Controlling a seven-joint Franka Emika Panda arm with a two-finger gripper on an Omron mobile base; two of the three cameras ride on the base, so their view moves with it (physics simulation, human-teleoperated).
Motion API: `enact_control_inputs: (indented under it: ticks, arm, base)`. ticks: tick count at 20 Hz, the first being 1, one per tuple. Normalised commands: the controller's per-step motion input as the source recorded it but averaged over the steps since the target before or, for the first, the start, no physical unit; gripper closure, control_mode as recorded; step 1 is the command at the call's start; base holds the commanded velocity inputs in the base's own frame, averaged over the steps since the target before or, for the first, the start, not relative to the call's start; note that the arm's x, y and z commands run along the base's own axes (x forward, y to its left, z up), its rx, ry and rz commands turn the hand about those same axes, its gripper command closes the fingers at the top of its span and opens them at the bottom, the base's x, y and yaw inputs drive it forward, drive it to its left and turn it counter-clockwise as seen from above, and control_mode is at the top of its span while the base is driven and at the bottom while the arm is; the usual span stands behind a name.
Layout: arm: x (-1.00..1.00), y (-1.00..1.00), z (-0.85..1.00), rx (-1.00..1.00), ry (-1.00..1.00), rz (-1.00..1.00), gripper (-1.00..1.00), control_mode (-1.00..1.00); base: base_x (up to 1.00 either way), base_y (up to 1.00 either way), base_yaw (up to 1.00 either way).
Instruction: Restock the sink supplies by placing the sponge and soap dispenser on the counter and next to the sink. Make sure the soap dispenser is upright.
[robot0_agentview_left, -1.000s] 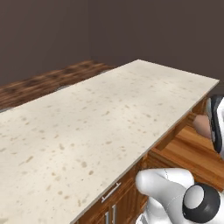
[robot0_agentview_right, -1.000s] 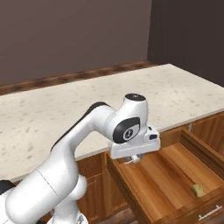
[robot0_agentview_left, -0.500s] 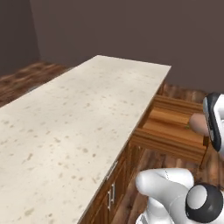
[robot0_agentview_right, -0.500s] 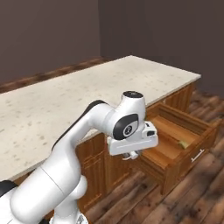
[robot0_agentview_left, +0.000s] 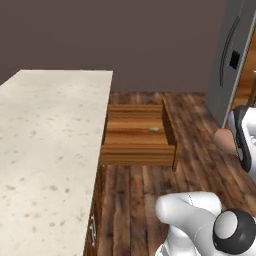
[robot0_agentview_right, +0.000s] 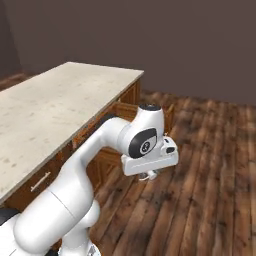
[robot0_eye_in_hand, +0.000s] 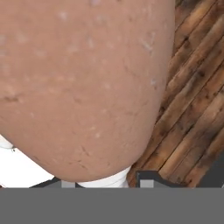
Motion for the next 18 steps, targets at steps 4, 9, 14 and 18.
enact_control_inputs:
  ticks: [4,9,14,18]
  arm:
    - [0.00,0.00,0.00,0.00,0.00,0.00,1.00,1.00]
    - [0.00,0.00,0.00,0.00,0.00,0.00,1.00,1.00]
    - [0.00,0.00,0.00,0.00,0.00,0.00,1.00,1.00]
    - [0.00,0.00,0.00,0.00,0.00,0.00,1.00,1.00]
  base:
    - [-0.29,-0.09,-0.80]
    - [-0.08,-0.12,-0.78]
    - [0.07,-0.49,-0.69]
    - [0.25,-0.58,-0.62]
